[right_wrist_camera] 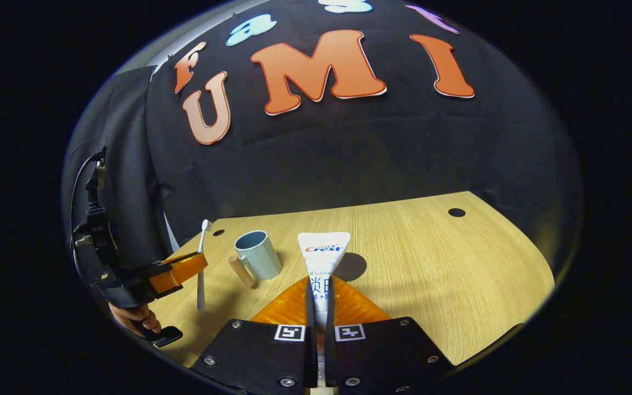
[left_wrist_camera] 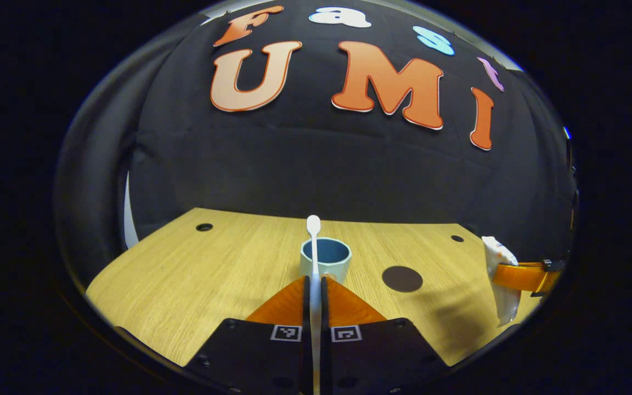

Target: Put the toothbrush and toothpaste on the desktop into the cup, then pick up the cup and place it on the coaster on the desktop.

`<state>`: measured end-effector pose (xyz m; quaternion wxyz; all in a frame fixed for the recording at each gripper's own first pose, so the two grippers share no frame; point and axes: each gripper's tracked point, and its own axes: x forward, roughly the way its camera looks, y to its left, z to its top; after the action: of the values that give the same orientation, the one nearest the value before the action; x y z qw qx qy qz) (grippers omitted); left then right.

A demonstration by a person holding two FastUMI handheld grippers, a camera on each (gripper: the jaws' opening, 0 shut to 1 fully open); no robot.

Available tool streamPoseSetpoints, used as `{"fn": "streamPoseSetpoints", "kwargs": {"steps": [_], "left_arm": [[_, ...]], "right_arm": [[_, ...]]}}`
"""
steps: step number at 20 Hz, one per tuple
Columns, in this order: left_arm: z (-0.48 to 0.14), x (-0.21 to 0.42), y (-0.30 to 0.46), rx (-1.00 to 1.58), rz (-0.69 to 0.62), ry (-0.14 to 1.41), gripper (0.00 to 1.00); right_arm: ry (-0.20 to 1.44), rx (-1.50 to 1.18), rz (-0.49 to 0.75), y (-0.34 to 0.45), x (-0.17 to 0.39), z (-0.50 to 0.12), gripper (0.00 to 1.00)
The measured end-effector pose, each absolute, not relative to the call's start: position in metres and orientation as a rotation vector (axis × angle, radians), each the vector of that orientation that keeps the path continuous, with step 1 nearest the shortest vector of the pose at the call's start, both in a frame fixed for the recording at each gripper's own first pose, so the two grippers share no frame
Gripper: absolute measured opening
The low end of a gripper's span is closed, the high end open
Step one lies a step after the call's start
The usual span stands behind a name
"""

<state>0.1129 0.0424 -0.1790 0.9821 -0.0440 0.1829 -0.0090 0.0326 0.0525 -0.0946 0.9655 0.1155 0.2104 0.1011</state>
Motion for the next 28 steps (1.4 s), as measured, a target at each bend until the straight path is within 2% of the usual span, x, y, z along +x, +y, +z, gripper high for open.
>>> {"fn": "streamPoseSetpoints", "kwargs": {"steps": [6, 17, 24, 28], "left_arm": [[-0.158, 0.156, 0.06, -0.022, 0.06, 0.216, 0.05], [-0.089, 0.215, 0.029, 0.076, 0.041, -0.104, 0.04], [-0.099, 0.241, 0.013, 0.037, -0.031, -0.148, 0.04], [-0.124, 0.249, 0.01, 0.006, -0.057, -0.103, 0.05]], "right_arm": [[0.38, 0.257, 0.202, 0.049, 0.041, -0.083, 0.05], [0.294, 0.236, 0.177, 0.039, 0.046, -0.068, 0.05], [0.137, 0.172, 0.233, 0.041, 0.05, -0.041, 0.05], [0.068, 0.144, 0.25, 0.046, 0.062, -0.012, 0.05]]}}
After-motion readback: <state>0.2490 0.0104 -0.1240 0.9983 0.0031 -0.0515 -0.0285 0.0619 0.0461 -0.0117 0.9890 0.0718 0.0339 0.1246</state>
